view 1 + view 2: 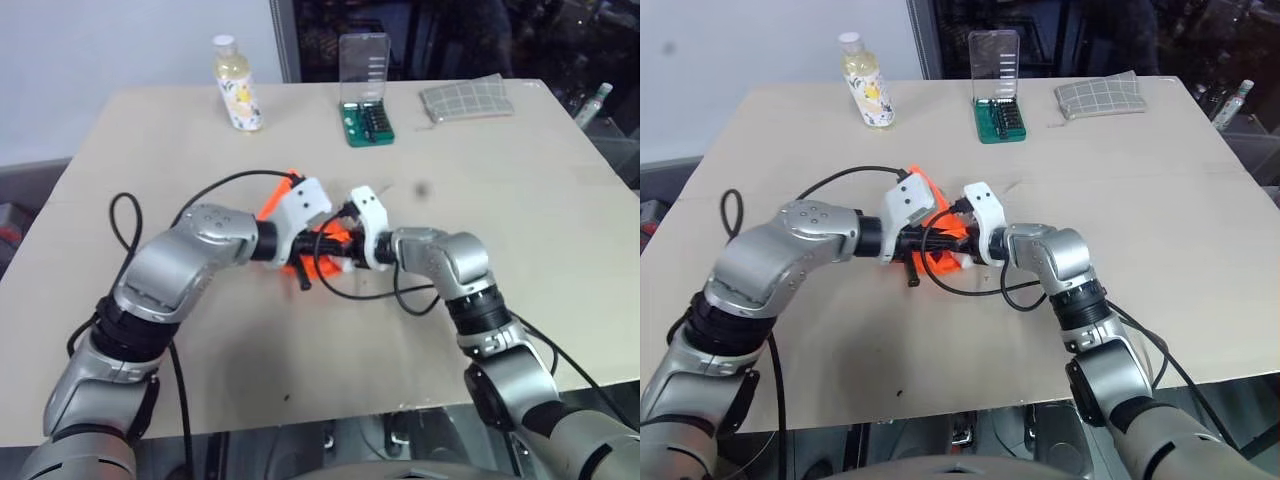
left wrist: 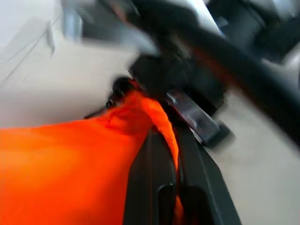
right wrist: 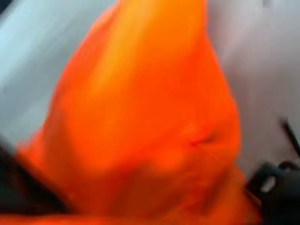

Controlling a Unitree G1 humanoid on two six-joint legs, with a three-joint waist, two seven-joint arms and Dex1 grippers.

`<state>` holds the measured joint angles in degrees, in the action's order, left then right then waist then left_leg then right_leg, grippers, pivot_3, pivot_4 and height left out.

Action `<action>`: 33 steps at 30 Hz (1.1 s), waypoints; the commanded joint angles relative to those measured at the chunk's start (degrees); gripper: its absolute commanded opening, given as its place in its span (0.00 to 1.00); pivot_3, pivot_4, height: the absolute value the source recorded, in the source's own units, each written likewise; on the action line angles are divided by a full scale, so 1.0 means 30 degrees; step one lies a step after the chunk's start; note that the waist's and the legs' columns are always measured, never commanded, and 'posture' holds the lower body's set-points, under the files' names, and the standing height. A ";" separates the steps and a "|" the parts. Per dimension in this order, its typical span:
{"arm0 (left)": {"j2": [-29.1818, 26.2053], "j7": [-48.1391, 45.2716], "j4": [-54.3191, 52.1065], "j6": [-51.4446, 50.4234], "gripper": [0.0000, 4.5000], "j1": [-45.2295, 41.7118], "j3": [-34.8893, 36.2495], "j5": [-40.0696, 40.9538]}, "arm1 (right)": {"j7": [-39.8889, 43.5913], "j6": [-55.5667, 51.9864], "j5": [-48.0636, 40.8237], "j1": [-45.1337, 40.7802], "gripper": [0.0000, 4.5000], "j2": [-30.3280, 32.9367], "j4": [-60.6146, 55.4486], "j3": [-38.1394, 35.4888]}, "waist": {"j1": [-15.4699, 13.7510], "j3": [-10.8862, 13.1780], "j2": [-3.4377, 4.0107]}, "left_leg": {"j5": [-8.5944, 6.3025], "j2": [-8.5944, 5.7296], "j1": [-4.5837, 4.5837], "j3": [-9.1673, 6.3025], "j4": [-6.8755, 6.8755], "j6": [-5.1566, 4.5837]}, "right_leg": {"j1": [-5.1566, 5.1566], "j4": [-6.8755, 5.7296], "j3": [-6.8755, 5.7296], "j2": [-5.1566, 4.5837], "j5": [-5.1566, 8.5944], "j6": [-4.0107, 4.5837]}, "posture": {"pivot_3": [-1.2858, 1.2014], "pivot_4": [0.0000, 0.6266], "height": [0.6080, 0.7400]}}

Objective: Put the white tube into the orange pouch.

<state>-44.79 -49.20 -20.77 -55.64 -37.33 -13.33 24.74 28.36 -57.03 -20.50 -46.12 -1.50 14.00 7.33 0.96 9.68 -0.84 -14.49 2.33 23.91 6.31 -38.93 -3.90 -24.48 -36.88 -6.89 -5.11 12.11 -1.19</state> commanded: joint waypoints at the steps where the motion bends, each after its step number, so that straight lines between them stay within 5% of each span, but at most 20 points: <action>1: 0.0173 -0.1203 -0.0725 0.0587 0.00 0.0664 -0.0295 0.0662 | 0.0048 0.2416 -0.0475 -0.0891 0.28 -0.0556 0.1256 -0.1545 | -0.0078 -0.0001 0.0006 | 0.0000 -0.0009 0.0000 0.0013 0.0020 0.0000 | -0.0007 0.0004 0.0009 -0.0010 0.0000 0.0000 | 0.52 0.24 1.00; 7: 0.1713 -0.1409 0.2214 0.0962 0.00 0.0787 0.1753 0.1592 | 0.0852 0.4524 0.0337 0.1466 0.87 0.0581 -0.1587 -0.0307 | -0.0132 -0.0001 0.0000 | -0.0004 -0.0040 0.0030 0.0028 0.0032 -0.0009 | -0.0035 0.0020 0.0019 -0.0043 -0.0002 0.0000 | 0.52 0.24 1.00; 16: 0.1639 -0.3462 0.6995 0.4615 0.00 -0.0412 0.3092 0.1526 | 0.2529 0.4498 -0.0205 0.5945 0.87 0.5338 -1.0827 0.0744 | -0.0051 0.0007 0.0011 | -0.0001 -0.0006 0.0009 0.0071 0.0049 -0.0003 | -0.0062 0.0003 0.0057 -0.0005 0.0001 -0.0002 | 0.52 0.24 1.00; 23: 0.2107 -0.3801 0.8879 0.5687 0.00 -0.2065 0.2956 0.1230 | 0.3003 0.3918 -0.1494 0.6771 0.87 0.6341 -1.2031 0.0778 | -0.0029 0.0012 -0.0004 | 0.0008 0.0030 -0.0027 0.0105 0.0048 0.0009 | -0.0063 -0.0007 0.0089 0.0044 0.0025 -0.0046 | 0.52 0.24 1.00; 24: 0.2361 -0.3715 0.8910 0.5641 0.00 -0.2290 0.2975 0.1217 | 0.2952 0.3881 -0.1480 0.6668 0.99 0.6294 -1.1947 0.0907 | -0.0112 0.0010 -0.0008 | 0.0009 0.0026 -0.0026 0.0106 0.0048 0.0008 | -0.0064 -0.0015 0.0091 0.0036 0.0016 -0.0032 | 0.52 0.24 1.00; 25: 0.2572 -0.3629 0.8888 0.5618 0.00 -0.2432 0.2990 0.1186 | 0.2840 0.3884 -0.1381 0.6557 1.00 0.6215 -1.1842 0.1085 | -0.0158 0.0009 -0.0010 | 0.0008 0.0018 -0.0023 0.0102 0.0047 0.0007 | -0.0060 -0.0015 0.0087 0.0027 0.0009 -0.0021 | 0.52 0.24 1.00; 33: 0.2999 -0.3503 0.8692 0.5415 0.00 -0.2494 0.3135 0.1069 | 0.2537 0.3887 -0.1599 0.6788 1.00 0.6842 -1.3221 0.0589 | -0.0130 0.0010 -0.0013 | -0.0003 -0.0010 -0.0006 0.0108 0.0045 -0.0015 | -0.0068 -0.0003 0.0101 0.0004 0.0001 -0.0009 | 0.52 0.24 1.00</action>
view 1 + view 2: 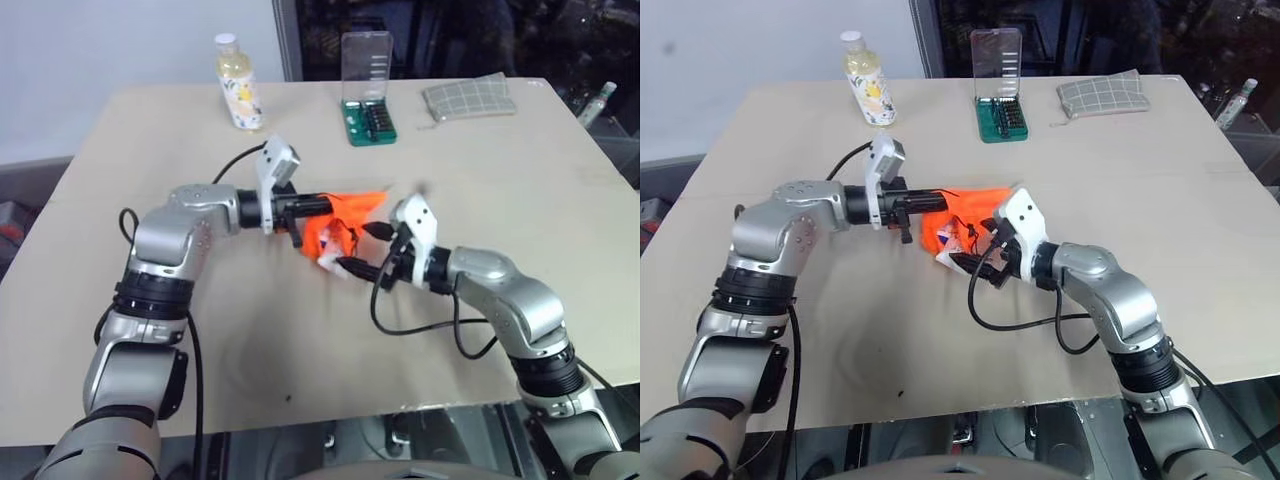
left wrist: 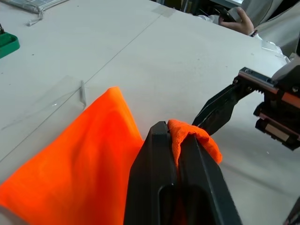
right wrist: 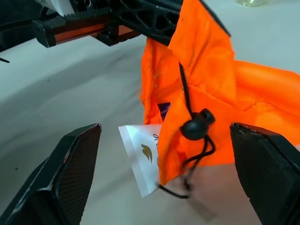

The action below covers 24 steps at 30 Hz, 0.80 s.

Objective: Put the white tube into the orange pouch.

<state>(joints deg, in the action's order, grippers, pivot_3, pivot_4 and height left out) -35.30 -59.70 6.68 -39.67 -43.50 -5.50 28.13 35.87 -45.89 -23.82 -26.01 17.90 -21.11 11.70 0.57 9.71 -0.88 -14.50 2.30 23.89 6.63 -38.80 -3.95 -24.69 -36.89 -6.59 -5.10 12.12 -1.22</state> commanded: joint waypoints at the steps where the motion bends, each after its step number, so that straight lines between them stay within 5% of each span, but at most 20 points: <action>1: -0.0229 -0.0014 -0.0542 -0.0060 0.00 -0.0431 0.0646 0.0062 | -0.0169 0.0538 0.0161 0.0360 1.00 0.0996 -0.1726 -0.0849 | 0.0001 0.0000 -0.0001 | 0.0000 0.0001 0.0000 0.0000 0.0000 0.0000 | 0.0000 0.0003 -0.0001 0.0000 0.0000 0.0000 | 0.52 0.24 1.00; 6: -0.0310 -0.0121 -0.0939 -0.1071 0.00 -0.0556 0.1274 0.0883 | -0.0051 0.2227 0.1934 0.1421 1.00 0.2338 -0.1145 0.0388 | 0.0004 0.0000 -0.0007 | 0.0000 -0.0004 0.0000 0.0005 -0.0001 -0.0001 | 0.0002 0.0008 0.0004 -0.0007 0.0010 -0.0018 | 0.52 0.24 1.00; 17: -0.0790 -0.0172 -0.1630 -0.1870 0.00 -0.0346 0.1657 0.1080 | 0.0621 0.7089 0.3928 -0.0381 1.00 -0.0364 0.7255 0.1673 | 0.0072 0.0006 -0.0014 | 0.0009 0.0016 -0.0013 0.0020 -0.0020 0.0013 | 0.0001 -0.0012 0.0020 0.0017 0.0002 -0.0008 | 0.52 0.24 1.00; 24: -0.1166 -0.0093 -0.2279 -0.2130 0.00 0.0070 0.1868 0.1269 | 0.1235 0.8591 0.4275 -0.1346 1.00 -0.1056 0.9414 0.1469 | 0.0070 0.0006 -0.0015 | 0.0008 0.0018 -0.0011 0.0013 -0.0017 0.0013 | 0.0002 -0.0007 0.0014 0.0017 0.0000 -0.0001 | 0.52 0.24 1.00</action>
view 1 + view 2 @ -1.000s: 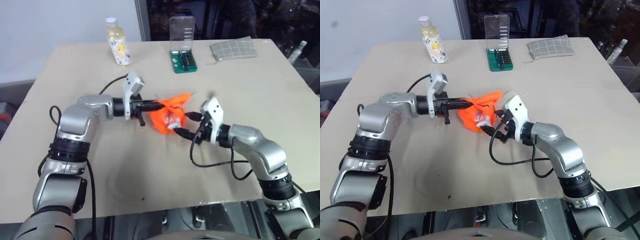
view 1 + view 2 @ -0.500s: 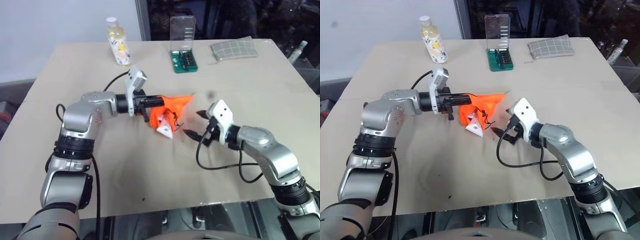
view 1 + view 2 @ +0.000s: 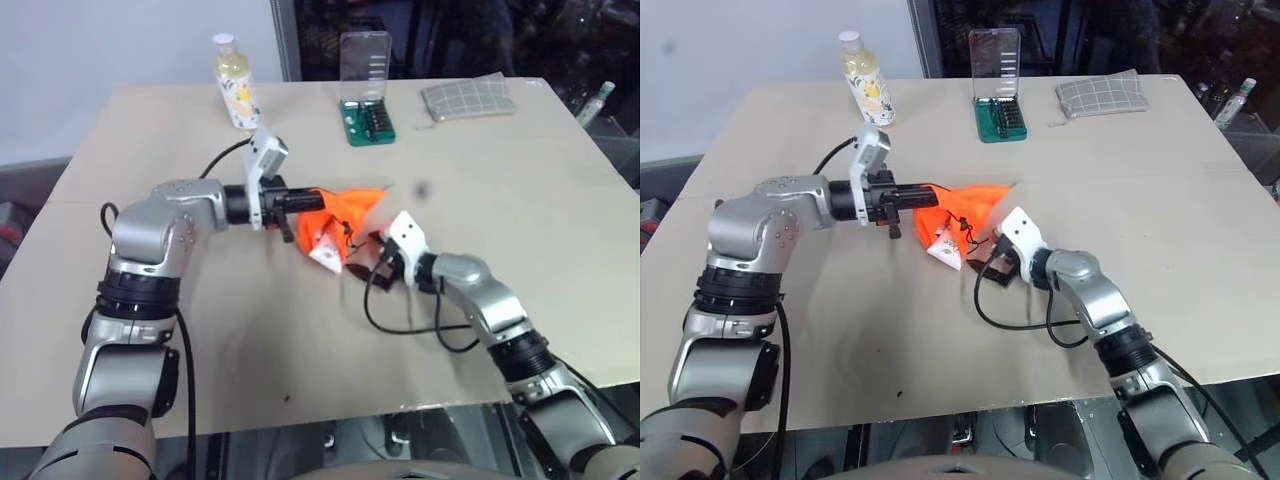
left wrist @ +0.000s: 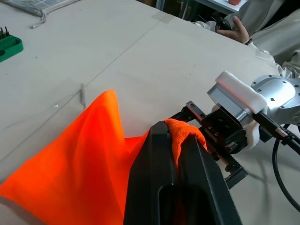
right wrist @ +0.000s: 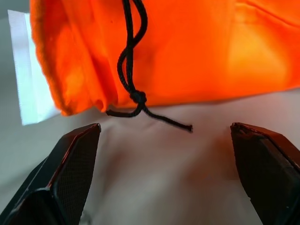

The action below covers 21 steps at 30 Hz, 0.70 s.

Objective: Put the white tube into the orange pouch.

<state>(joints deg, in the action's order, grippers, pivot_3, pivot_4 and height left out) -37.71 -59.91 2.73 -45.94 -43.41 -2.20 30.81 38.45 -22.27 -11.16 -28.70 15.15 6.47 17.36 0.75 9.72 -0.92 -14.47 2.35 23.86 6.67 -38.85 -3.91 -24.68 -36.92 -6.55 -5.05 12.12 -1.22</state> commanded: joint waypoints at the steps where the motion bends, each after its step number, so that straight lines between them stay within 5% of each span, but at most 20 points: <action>1: -0.0395 0.0009 -0.0995 -0.0041 0.00 0.0074 0.0800 0.0395 | 0.0465 0.0860 0.0112 -0.0524 1.00 -0.0200 0.0459 -0.0391 | 0.0018 0.0000 0.0000 | 0.0000 0.0000 0.0000 0.0004 0.0000 0.0000 | 0.0000 0.0000 0.0002 0.0000 0.0000 0.0000 | 0.52 0.24 1.00; 3: -0.0433 0.0077 -0.1032 -0.0038 0.00 0.0126 0.0852 0.0442 | 0.0632 0.1122 0.0246 -0.0642 1.00 -0.0364 0.0944 -0.0300 | 0.0024 0.0000 0.0000 | 0.0000 0.0002 -0.0002 0.0004 0.0000 0.0000 | 0.0000 -0.0005 0.0002 0.0000 0.0000 0.0001 | 0.52 0.24 1.00; 6: -0.0487 0.0166 -0.1057 -0.0041 0.00 0.0200 0.0942 0.0470 | 0.0744 0.1593 0.0332 -0.0764 0.82 -0.0742 0.1522 -0.0367 | 0.0031 0.0000 0.0000 | 0.0002 0.0005 -0.0011 0.0005 -0.0002 0.0003 | 0.0000 -0.0020 0.0002 0.0002 0.0000 0.0000 | 0.52 0.24 1.00; 13: -0.0824 0.0020 -0.1096 0.0036 0.00 0.0550 0.1115 0.0445 | 0.0574 0.2236 0.0081 -0.0425 0.04 -0.1078 0.1077 -0.1214 | -0.0001 0.0000 0.0000 | 0.0002 0.0004 -0.0006 0.0008 -0.0002 0.0003 | -0.0001 -0.0016 0.0008 0.0000 -0.0002 0.0003 | 0.52 0.24 1.00; 21: -0.0587 -0.0090 -0.1346 -0.0077 0.00 0.0794 0.1031 0.0697 | -0.0394 0.1279 0.0198 0.0684 0.01 0.0133 -0.2468 -0.2772 | -0.0003 0.0001 0.0002 | 0.0002 0.0002 -0.0007 0.0006 -0.0002 0.0004 | -0.0001 -0.0019 0.0007 -0.0005 -0.0002 0.0003 | 0.52 0.24 1.00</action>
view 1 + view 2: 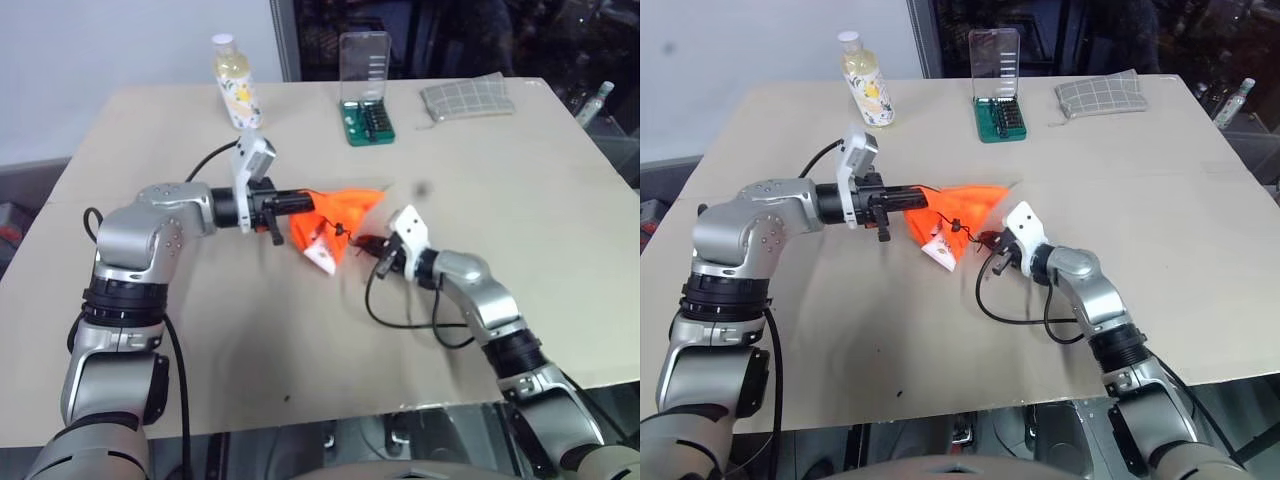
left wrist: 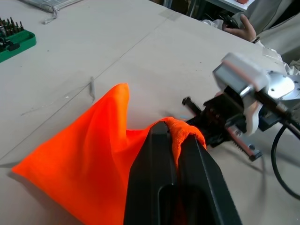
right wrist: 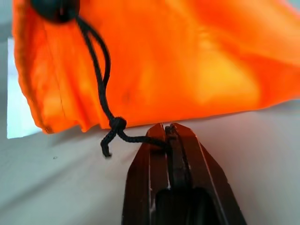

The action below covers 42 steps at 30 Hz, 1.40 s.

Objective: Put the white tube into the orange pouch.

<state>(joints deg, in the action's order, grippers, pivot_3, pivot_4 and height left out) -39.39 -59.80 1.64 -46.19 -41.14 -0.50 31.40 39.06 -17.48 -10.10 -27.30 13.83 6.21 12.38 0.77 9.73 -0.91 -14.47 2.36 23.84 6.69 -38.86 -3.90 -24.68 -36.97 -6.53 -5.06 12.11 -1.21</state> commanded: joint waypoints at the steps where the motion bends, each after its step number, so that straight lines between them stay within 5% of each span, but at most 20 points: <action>1: 0.0080 -0.0070 -0.1121 -0.0163 0.00 0.0099 0.0474 0.0671 | -0.0874 -0.0682 -0.0143 0.0341 0.01 0.0962 -0.3209 -0.1473 | -0.0009 0.0001 0.0001 | 0.0000 0.0000 0.0002 -0.0001 0.0000 0.0000 | 0.0000 0.0001 0.0000 -0.0001 0.0000 0.0000 | 0.52 0.24 1.00; 7: 0.1756 0.1255 -0.2504 -0.2259 0.00 0.0379 0.0744 0.2425 | -0.3012 -0.2444 0.0434 -0.0170 0.01 0.2774 -0.6825 -0.3664 | -0.0063 0.0000 -0.0001 | 0.0000 -0.0008 0.0001 -0.0005 -0.0004 0.0000 | 0.0003 -0.0004 0.0007 -0.0018 0.0001 -0.0001 | 0.52 0.24 1.00; 11: 0.2361 0.1889 -0.3712 -0.3094 0.27 0.0317 0.0362 0.3026 | -0.3753 -0.3564 0.0266 -0.1300 0.00 0.3235 -0.8024 -0.4455 | 0.0029 0.0000 0.0000 | 0.0000 -0.0002 -0.0007 0.0001 -0.0015 -0.0001 | 0.0003 -0.0014 0.0036 -0.0003 0.0001 -0.0003 | 0.52 0.24 1.00; 15: 0.2208 0.1741 -0.4325 -0.3334 0.65 -0.0201 0.0222 0.3375 | -0.4201 -0.4381 0.0191 -0.2636 0.00 0.3609 -0.8639 -0.4788 | -0.0001 0.0002 0.0002 | 0.0001 0.0007 -0.0013 0.0010 -0.0011 0.0001 | -0.0004 -0.0023 0.0038 0.0009 0.0001 -0.0001 | 0.52 0.24 1.00; 22: 0.3194 0.1677 -0.1858 -0.1447 0.65 -0.2637 -0.0110 0.2273 | -0.4637 -0.5449 -0.0003 -0.6777 0.00 0.4229 -0.8714 -0.5363 | -0.0074 0.0009 0.0004 | -0.0001 -0.0027 0.0003 0.0016 -0.0017 -0.0004 | -0.0004 -0.0016 0.0022 -0.0016 0.0000 -0.0003 | 0.52 0.24 1.00; 31: 0.4674 0.2945 0.0563 -0.1271 0.65 -0.4621 0.2069 0.3375 | -0.4788 -0.3616 0.0542 -1.3629 0.00 0.4716 -0.3477 -0.5317 | 0.0004 0.0015 0.0001 | 0.0000 -0.0008 0.0018 0.0047 0.0001 -0.0005 | -0.0038 -0.0010 0.0036 0.0011 -0.0001 0.0000 | 0.52 0.24 1.00; 42: 0.5822 0.4280 0.0766 0.1029 0.65 -0.6021 0.1763 0.2070 | -0.3906 -0.2470 0.0925 -1.3623 0.00 0.4445 -0.2554 -0.4300 | -0.0045 0.0013 -0.0001 | -0.0002 -0.0028 0.0018 0.0052 0.0052 -0.0008 | -0.0038 0.0010 0.0031 -0.0017 -0.0005 0.0001 | 0.52 0.24 1.00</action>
<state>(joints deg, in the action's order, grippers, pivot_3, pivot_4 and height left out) -22.15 -46.87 4.80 -46.64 -56.77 5.89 39.36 27.23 -25.96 -7.43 -68.64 27.12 1.05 -0.61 0.64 9.77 -0.92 -14.47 2.27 23.88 6.84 -38.70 -3.92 -24.77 -36.94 -6.45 -5.11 12.10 -1.20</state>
